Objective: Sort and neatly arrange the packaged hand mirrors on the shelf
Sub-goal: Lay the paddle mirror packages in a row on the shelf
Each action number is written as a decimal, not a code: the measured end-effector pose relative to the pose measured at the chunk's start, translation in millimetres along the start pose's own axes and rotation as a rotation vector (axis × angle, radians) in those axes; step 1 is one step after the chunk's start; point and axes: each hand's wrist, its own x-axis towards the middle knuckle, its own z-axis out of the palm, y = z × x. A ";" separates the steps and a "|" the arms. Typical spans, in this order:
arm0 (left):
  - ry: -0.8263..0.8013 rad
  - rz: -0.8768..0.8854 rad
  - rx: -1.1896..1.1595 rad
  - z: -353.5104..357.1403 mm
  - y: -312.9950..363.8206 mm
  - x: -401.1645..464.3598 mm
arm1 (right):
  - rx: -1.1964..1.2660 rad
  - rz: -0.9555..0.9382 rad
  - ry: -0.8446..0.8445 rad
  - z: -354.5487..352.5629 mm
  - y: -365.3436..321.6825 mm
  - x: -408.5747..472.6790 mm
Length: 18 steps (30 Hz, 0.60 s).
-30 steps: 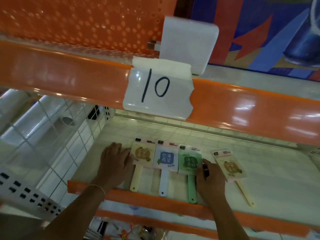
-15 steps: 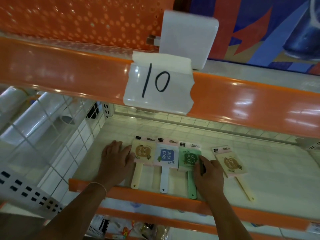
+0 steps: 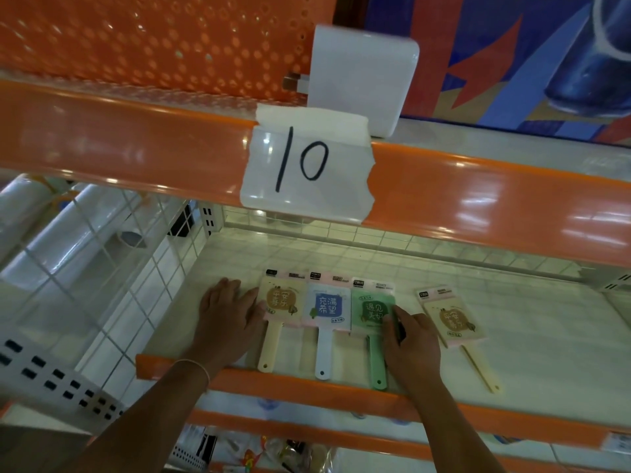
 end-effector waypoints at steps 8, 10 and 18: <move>-0.005 -0.014 -0.035 -2.9 2.8 -0.7 | 0.036 0.037 -0.015 -3.0 0.3 -0.1; 0.000 -0.010 -0.033 -1.9 1.9 -0.8 | 0.039 0.036 -0.010 -2.9 0.5 0.9; 0.093 -0.048 -0.097 -5.5 7.1 -2.1 | 0.105 0.147 0.125 -8.1 1.6 2.7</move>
